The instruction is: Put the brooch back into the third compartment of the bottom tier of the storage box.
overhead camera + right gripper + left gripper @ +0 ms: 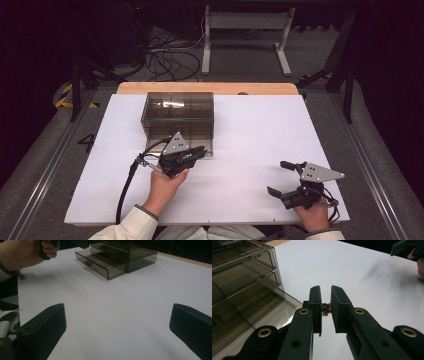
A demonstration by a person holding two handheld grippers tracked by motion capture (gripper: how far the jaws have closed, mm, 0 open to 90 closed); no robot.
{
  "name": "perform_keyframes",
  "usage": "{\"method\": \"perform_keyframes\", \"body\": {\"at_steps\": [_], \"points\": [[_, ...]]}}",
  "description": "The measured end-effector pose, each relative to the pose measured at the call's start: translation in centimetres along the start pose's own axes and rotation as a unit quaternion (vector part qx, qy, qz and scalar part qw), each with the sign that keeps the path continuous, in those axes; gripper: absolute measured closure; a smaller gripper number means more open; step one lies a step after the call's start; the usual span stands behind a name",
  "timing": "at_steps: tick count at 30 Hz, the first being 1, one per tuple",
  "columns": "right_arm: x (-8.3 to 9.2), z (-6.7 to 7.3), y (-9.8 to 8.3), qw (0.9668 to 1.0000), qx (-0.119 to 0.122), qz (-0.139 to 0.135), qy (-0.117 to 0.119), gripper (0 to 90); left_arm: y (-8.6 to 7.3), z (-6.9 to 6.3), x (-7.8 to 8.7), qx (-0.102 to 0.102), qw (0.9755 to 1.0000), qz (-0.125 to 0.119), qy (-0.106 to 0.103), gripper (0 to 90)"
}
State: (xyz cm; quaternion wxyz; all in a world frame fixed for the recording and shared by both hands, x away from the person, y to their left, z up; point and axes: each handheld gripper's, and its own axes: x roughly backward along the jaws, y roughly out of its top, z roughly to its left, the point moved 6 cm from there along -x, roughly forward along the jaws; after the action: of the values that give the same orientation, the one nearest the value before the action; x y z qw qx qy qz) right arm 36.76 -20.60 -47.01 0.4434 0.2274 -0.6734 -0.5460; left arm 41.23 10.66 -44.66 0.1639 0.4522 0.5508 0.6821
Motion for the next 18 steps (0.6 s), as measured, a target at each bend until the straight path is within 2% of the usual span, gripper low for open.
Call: {"method": "perform_keyframes", "body": {"at_steps": [8,18], "points": [[-0.1,0.0,0.0,1.0,-0.001,0.001,0.0,1.3,0.8,0.6,0.1,0.0,0.9999,-0.002,0.01,80.0],[-0.1,0.0,0.0,1.0,-0.001,0.0,0.001,1.3,1.5,1.9,-0.3,0.018,0.9997,0.004,0.019,79.9]]}}
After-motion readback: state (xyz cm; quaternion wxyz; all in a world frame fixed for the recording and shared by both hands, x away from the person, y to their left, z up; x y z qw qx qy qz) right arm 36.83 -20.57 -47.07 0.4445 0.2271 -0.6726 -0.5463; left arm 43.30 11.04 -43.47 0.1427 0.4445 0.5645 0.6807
